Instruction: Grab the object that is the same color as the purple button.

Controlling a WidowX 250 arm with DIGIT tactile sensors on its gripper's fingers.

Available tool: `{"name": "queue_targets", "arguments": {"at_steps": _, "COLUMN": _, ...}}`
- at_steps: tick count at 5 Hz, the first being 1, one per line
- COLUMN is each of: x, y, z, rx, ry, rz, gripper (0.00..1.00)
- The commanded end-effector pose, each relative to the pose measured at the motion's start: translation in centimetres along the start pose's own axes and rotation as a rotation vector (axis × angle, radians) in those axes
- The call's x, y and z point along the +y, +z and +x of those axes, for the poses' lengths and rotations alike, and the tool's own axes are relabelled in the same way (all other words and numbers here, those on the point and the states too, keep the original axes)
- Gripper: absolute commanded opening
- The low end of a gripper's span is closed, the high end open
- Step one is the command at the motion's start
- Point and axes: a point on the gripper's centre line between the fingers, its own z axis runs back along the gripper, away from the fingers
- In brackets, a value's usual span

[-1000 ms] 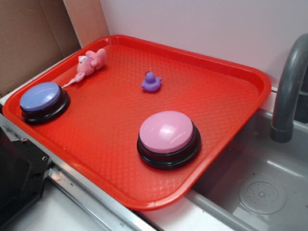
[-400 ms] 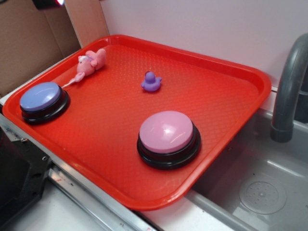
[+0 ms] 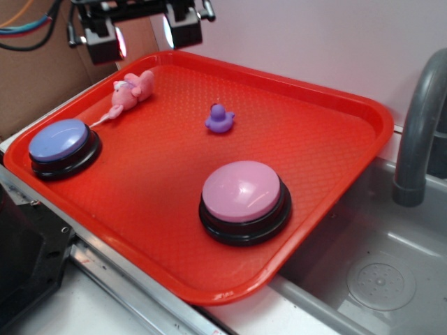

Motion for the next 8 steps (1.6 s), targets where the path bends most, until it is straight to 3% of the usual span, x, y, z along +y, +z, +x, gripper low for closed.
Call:
{"name": "queue_targets", "arguments": {"at_steps": 1, "x": -1.9, "y": -4.6, "z": 2.6, "rx": 0.072, "ry": 0.015, "rz": -0.076, "gripper": 1.0}}
{"name": "queue_targets", "arguments": {"at_steps": 3, "x": -4.2, "y": -8.5, "z": 1.4, "rx": 0.122, "ry": -0.034, "rz": -0.098, "gripper": 1.0}}
{"name": "queue_targets", "arguments": {"at_steps": 5, "x": -5.6, "y": -9.1, "z": 0.3, "rx": 0.128, "ry": -0.081, "rz": -0.149, "gripper": 1.0}}
{"name": "queue_targets", "arguments": {"at_steps": 6, "x": -5.1, "y": -9.6, "z": 0.5, "rx": 0.117, "ry": -0.094, "rz": -0.143, "gripper": 0.32}}
{"name": "queue_targets", "arguments": {"at_steps": 7, "x": -4.5, "y": -9.9, "z": 0.8, "rx": 0.093, "ry": -0.106, "rz": -0.118, "gripper": 0.0}}
{"name": "queue_targets", "arguments": {"at_steps": 8, "x": -4.9, "y": -10.0, "z": 0.8, "rx": 0.108, "ry": -0.127, "rz": -0.108, "gripper": 0.0}}
